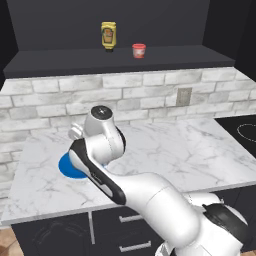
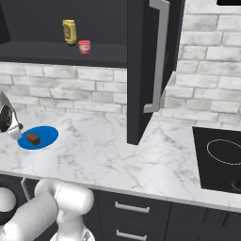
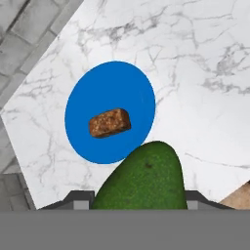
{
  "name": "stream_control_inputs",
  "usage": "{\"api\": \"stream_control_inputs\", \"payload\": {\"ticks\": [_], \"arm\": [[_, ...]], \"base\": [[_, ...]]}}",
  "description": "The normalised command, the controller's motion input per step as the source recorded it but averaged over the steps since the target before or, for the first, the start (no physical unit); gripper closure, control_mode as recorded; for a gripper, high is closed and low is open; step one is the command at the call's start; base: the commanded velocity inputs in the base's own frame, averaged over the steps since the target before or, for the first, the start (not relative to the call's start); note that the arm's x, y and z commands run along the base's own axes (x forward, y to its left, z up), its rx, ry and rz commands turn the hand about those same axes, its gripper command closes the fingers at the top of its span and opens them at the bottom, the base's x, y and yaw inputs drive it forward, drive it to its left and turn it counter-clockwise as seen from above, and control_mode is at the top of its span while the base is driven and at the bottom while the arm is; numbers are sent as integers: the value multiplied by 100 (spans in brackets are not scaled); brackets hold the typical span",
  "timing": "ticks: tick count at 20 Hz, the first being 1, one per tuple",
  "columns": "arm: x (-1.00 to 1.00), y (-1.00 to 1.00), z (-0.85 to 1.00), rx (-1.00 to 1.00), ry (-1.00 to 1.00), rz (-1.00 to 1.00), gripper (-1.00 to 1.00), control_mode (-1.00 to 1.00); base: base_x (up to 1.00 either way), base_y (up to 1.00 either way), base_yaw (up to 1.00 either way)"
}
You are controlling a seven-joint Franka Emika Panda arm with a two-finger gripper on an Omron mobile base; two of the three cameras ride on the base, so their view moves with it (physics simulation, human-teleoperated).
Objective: Pick the avocado and bread from the counter and place them on the plate. Then pick the jam from the cabinet and place it next to the plate. Lastly close the cabinet door.
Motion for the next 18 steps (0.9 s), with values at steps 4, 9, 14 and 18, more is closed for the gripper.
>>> {"api": "stream_control_inputs", "payload": {"ticks": [4,9,14,18], "arm": [[12,-29,0,0,1,-8,100,-100],[22,-19,0,0,3,-5,100,-100],[34,-2,0,0,11,0,100,-100],[39,0,0,0,14,0,100,-100]], "base": [[0,0,0],[0,0,0],[0,0,0],[0,0,0]]}}
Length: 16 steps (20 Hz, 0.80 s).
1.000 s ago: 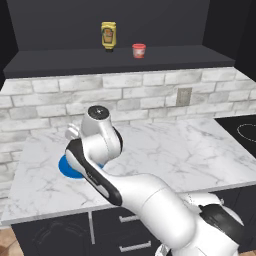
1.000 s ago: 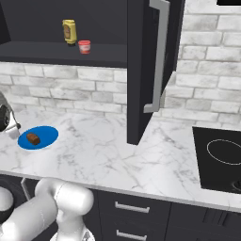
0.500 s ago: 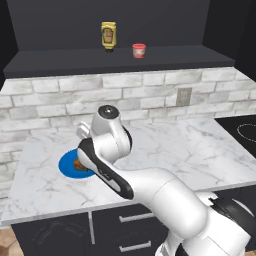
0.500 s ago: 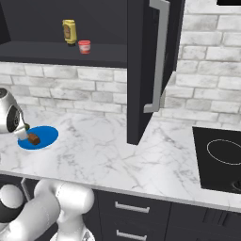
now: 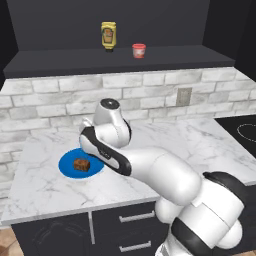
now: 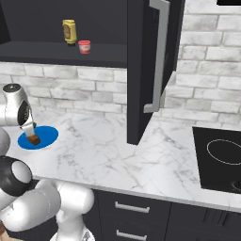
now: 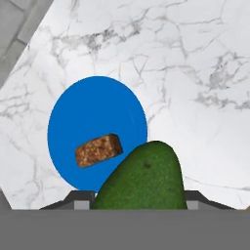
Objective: Pick the avocado and bread from the counter and place them on the plate. Then pick the jam from the cabinet and place it next to the plate. Lastly close the cabinet door.
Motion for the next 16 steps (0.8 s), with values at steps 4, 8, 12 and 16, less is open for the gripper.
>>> {"api": "stream_control_inputs", "payload": {"ticks": [4,8,12,16], "arm": [[36,0,0,0,11,0,100,-100],[39,0,-4,0,13,0,100,-100],[36,0,-18,-2,16,0,100,-100],[36,0,-27,-4,16,0,100,-100]], "base": [[0,0,0],[0,0,0],[0,0,0],[0,0,0]]}}
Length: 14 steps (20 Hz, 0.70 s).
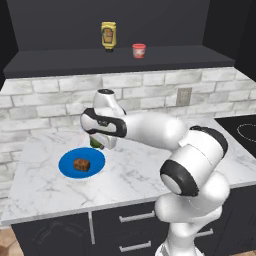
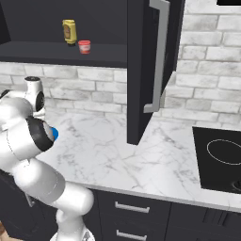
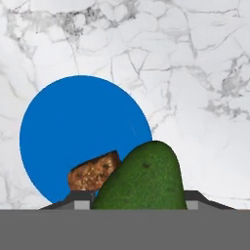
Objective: Pick the avocado and bread from the counter and place them on the plate. Then pick the jam from the cabinet and place it next to the plate. Lastly close the cabinet door.
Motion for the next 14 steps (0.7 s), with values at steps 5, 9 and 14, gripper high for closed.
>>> {"api": "stream_control_inputs", "payload": {"ticks": [5,9,14], "arm": [[37,3,-31,-7,16,0,100,-100],[25,13,-24,-7,15,0,100,-100],[11,17,-22,-6,15,-1,100,-100]], "base": [[0,0,0],[0,0,0],[0,0,0]]}}
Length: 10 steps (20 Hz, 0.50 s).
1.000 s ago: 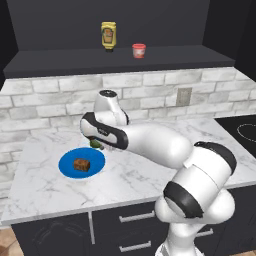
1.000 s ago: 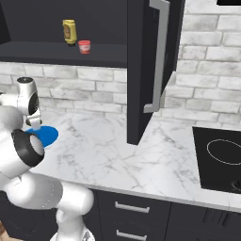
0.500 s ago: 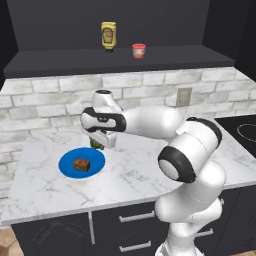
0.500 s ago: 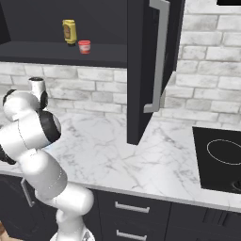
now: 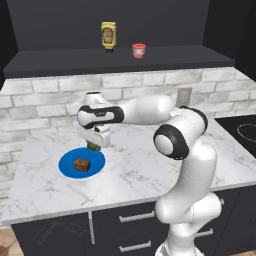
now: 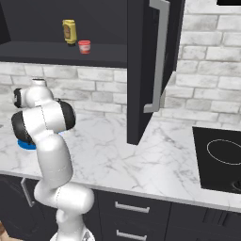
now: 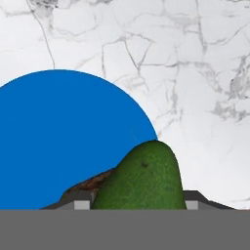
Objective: Pick the avocado and bread from the counter and place them on the plate. Then pick the jam from the cabinet and place it next to the plate. Lastly close the cabinet door.
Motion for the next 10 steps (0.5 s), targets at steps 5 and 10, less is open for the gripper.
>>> {"api": "stream_control_inputs", "payload": {"ticks": [5,10], "arm": [[14,11,-21,-5,14,-1,100,-100],[5,2,-28,-6,7,0,100,-100]], "base": [[0,0,0],[0,0,0]]}}
